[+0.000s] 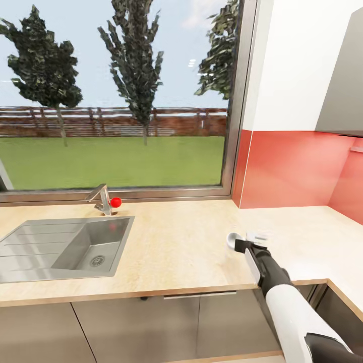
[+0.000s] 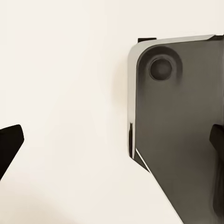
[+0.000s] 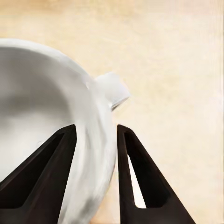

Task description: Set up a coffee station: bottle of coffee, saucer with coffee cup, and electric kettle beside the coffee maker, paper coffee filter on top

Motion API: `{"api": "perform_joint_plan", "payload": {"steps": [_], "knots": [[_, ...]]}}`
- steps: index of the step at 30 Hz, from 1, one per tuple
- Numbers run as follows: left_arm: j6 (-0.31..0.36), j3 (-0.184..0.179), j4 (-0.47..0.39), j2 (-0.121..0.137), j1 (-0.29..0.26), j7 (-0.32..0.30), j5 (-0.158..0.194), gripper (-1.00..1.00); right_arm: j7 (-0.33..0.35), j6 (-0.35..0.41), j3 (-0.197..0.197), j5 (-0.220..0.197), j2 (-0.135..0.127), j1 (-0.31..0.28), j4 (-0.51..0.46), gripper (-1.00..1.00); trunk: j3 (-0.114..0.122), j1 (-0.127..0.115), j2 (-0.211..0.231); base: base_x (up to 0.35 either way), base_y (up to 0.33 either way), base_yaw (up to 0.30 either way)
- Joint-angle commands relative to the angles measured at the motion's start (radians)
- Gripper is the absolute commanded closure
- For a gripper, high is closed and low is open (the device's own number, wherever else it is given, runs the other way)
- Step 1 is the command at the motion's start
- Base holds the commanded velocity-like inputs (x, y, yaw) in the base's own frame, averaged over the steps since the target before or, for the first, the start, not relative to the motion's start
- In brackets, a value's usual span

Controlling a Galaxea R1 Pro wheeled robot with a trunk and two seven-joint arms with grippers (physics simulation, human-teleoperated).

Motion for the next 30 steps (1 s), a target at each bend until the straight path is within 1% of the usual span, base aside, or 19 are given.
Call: {"api": "perform_joint_plan", "payload": {"steps": [1, 2, 3, 4, 6, 8, 9, 13, 15, 16, 17, 19, 21, 24, 30], "knots": [[-0.005, 0.008, 0.001, 0.0, -0.001, 0.003, -0.011, -1.0, 0.001, 0.005, -0.003, 0.001, 0.003, 0.0, -0.027, 1.0, -0.001, 0.0, -0.001, 0.0, 0.0, 0.0], [-0.007, 0.008, 0.001, 0.0, -0.001, 0.002, -0.011, -1.0, 0.001, 0.006, 0.001, 0.001, 0.004, 0.0, -0.051, 1.0, -0.001, 0.0, -0.001, 0.0, 0.0, 0.0], [-0.009, 0.008, 0.001, 0.0, -0.001, 0.002, -0.011, -1.0, 0.001, 0.007, 0.019, 0.001, 0.006, 0.0, -0.086, 1.0, -0.001, 0.0, -0.001, 0.0, 0.0, 0.0], [-0.01, 0.009, 0.0, -0.001, -0.001, 0.002, -0.011, -1.0, 0.0, 0.009, 0.054, 0.001, 0.006, 0.0, -0.117, 1.0, -0.001, 0.0, -0.001, 0.0, 0.0, 0.0], [-0.011, 0.01, -0.001, -0.003, -0.001, 0.001, -0.012, -1.0, -0.001, 0.009, 0.109, 0.001, 0.008, 0.0, -0.152, 1.0, -0.001, 0.0, -0.001, 0.0, 0.0, 0.0], [-0.013, 0.011, -0.002, -0.004, -0.001, 0.001, -0.011, -1.0, -0.002, 0.01, 0.153, 0.0, 0.009, 0.0, -0.195, 1.0, -0.001, 0.0, -0.001, 0.0, 0.0, 0.0], [-0.013, 0.012, -0.003, -0.004, -0.001, 0.001, -0.011, -1.0, -0.002, 0.01, 0.162, 0.0, 0.01, 0.0, -0.211, 1.0, -0.001, 0.0, -0.001, 0.0, 0.0, 0.0], [-0.014, 0.012, -0.01, -0.011, -0.001, 0.001, -0.011, -1.0, -0.002, 0.011, 0.174, -0.002, 0.009, 0.0, -0.246, 1.0, -0.001, 0.0, -0.001, 0.0, 0.0, 0.0], [-0.014, 0.013, -0.013, -0.019, -0.002, 0.002, -0.011, -1.0, -0.002, 0.015, 0.177, -0.003, 0.012, 0.0, -0.259, 1.0, -0.001, 0.0, -0.001, 0.0, 0.0, 0.0], [-0.014, 0.013, -0.014, -0.022, -0.003, 0.002, -0.011, -1.0, -0.002, 0.025, 0.177, -0.003, 0.019, 0.0, -0.262, 1.0, -0.001, 0.0, -0.001, 0.0, 0.0, 0.0], [-0.014, 0.014, -0.015, -0.026, -0.003, 0.003, -0.011, -1.0, -0.002, 0.089, 0.176, -0.003, 0.051, 0.001, -0.273, 1.0, -0.001, 0.0, -0.001, 0.0, 0.0, 0.0], [-0.014, 0.014, -0.015, -0.026, -0.004, 0.003, -0.011, -1.0, -0.002, 0.12, 0.176, -0.003, 0.06, 0.001, -0.283, 1.0, -0.001, 0.0, -0.001, -0.011, 0.0, 0.0], [-0.014, 0.014, -0.016, -0.027, -0.004, 0.003, -0.01, -1.0, -0.002, 0.141, 0.175, -0.004, 0.067, 0.0, -0.29, 1.0, -0.001, 0.0, -0.001, -0.234, 0.0, 0.0], [-0.014, 0.014, -0.016, -0.027, -0.004, 0.003, -0.009, -1.0, -0.002, 0.143, 0.176, -0.004, 0.068, 0.001, -0.287, 1.0, -0.001, 0.0, -0.001, -0.324, 0.0, 0.074], [-0.015, 0.014, -0.017, -0.027, -0.004, 0.003, -0.009, -1.0, -0.002, 0.144, 0.177, -0.004, 0.069, 0.0, -0.285, 1.0, -0.001, 0.0, -0.001, -0.336, 0.0, 0.251]]}}
